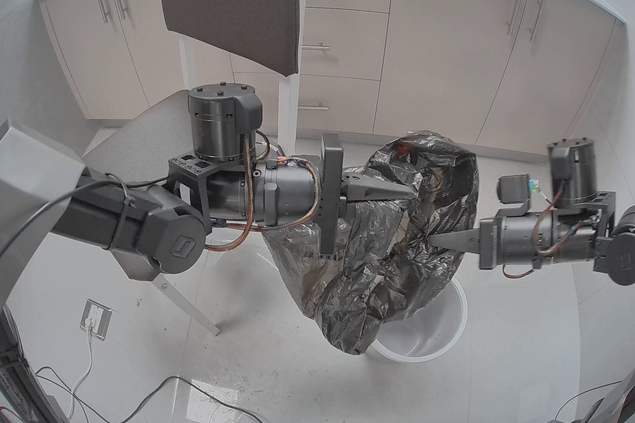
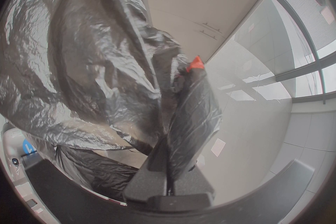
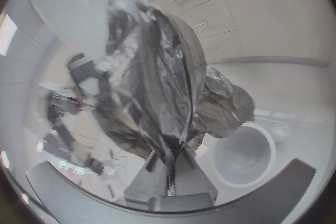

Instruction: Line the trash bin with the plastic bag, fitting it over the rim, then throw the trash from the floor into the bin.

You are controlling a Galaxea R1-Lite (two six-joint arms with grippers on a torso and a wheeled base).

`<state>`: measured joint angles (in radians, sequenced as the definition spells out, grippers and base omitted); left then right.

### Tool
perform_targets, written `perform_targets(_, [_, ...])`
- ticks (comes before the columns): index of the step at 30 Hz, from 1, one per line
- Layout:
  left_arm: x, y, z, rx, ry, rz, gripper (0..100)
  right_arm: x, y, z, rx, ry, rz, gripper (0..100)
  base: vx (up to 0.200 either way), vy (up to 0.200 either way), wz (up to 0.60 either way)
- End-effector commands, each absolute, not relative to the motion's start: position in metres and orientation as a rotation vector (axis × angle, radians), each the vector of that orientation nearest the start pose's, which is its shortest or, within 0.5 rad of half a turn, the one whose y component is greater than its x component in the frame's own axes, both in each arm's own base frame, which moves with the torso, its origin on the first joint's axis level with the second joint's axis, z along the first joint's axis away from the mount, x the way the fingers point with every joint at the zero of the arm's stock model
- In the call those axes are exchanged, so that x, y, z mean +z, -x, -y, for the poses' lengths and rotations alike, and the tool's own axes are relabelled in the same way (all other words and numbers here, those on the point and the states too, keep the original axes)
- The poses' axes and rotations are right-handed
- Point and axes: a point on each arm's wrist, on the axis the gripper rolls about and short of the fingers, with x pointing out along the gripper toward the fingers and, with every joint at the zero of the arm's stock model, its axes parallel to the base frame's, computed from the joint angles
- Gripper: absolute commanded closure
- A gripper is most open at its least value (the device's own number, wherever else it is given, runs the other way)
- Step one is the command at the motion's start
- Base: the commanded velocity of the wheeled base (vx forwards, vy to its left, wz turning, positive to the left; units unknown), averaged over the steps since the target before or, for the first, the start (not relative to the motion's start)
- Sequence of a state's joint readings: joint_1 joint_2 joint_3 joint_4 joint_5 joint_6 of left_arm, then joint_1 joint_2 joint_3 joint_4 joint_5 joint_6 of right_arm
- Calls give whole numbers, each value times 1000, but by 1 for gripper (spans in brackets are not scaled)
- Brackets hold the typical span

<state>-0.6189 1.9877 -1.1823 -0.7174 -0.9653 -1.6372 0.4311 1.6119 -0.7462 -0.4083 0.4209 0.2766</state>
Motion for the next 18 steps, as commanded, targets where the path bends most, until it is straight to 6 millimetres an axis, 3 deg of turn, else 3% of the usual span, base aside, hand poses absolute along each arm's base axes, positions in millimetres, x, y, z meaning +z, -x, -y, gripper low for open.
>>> perform_targets(1, [157,-317,251,-1124,1221,-1472,100,207,-201,-65,950,-483,-553,100,0,0,0])
perform_targets(8, [144,-321,255,-1192,1180,-1543,100,186,-192,-54,962,-529,-623,100,0,0,0])
perform_targets(13, [139,-326,256,-1211,1167,-1571,100,193,-172,-37,1026,-553,-579,100,0,0,0])
perform_targets(15, [136,-327,258,-1214,1163,-1582,100,197,-153,-24,1059,-559,-534,100,0,0,0])
perform_targets(18, [131,-329,261,-1207,1165,-1591,100,202,-137,-22,1075,-548,-496,100,0,0,0])
